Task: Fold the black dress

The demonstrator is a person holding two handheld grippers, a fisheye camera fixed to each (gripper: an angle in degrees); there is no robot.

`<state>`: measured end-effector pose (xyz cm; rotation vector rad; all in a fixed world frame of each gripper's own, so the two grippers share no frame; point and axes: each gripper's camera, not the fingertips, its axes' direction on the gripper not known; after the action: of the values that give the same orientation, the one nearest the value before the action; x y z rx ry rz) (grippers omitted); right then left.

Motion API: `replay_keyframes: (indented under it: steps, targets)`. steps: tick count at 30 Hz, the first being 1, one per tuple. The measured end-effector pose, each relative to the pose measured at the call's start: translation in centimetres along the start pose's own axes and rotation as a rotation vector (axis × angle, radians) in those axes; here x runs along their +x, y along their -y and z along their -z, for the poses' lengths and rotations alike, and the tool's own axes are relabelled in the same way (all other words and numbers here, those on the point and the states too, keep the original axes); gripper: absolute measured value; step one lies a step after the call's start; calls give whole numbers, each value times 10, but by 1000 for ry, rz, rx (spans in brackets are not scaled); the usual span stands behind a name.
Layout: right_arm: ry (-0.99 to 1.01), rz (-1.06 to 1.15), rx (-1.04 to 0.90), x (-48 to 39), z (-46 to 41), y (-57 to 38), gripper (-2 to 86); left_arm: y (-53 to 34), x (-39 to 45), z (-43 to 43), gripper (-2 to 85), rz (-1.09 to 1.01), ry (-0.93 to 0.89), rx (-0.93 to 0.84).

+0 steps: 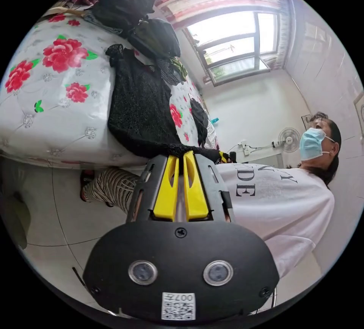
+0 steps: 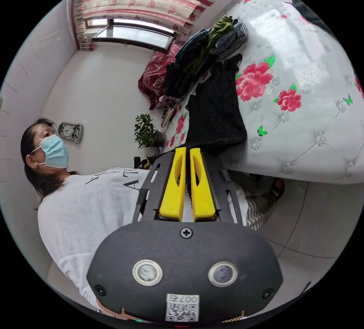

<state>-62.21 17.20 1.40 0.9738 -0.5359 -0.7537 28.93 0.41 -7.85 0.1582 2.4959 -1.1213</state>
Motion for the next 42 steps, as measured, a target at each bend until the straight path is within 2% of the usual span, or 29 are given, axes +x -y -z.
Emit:
replay_keyframes:
  steps: [3,7,12,14,18,21,26,30,31,32,33,34,36,38,42]
  targets:
    - [28,-25,-9,8,-17,16,-2,5,-20,-10,-7,45,-36,31]
    - [59,-15,43,9,-36,74,1,53,-41,-22,5,76,-25,93]
    - [-76,-34,149,19,-80,169,19,150,-86,-48,94,179,51,221]
    - [-201,-123,157,33,-104,197,28,181,-104,-65,137,250,117,262]
    - [-339,-107,145,38,-115,188,35,182,-108,-60,141,257,272,251]
    - [-391,-103,87,51,-120,155,37,151,-112,-55,136,247,374,189]
    - [-426,-137,-34,76,-145,113,41,103,-105,-87,147,199,314,70]
    - [-446,-104,-84,83,-171,117,39,116,-96,-120,142,100,315,-20]
    - [-451,-116,-115,89,-180,120,33,124,-99,-132,127,77,331,-66]
    - [-452,-144,-152,95,-189,121,24,133,-104,-144,48,70,340,-113]
    - [-452,-147,-140,95,-189,122,19,137,-107,-148,9,69,335,-130]
    - [-410,-141,-143,92,-188,123,10,144,-112,-152,2,63,293,-157]
    - [-351,-81,-98,73,-174,124,4,152,-113,-141,-4,61,214,-135]
    - [-236,67,2,30,-138,118,0,154,-98,-101,-7,18,114,-39]
    - [-155,254,103,-27,-87,92,-2,135,-62,-40,-8,-80,57,55]
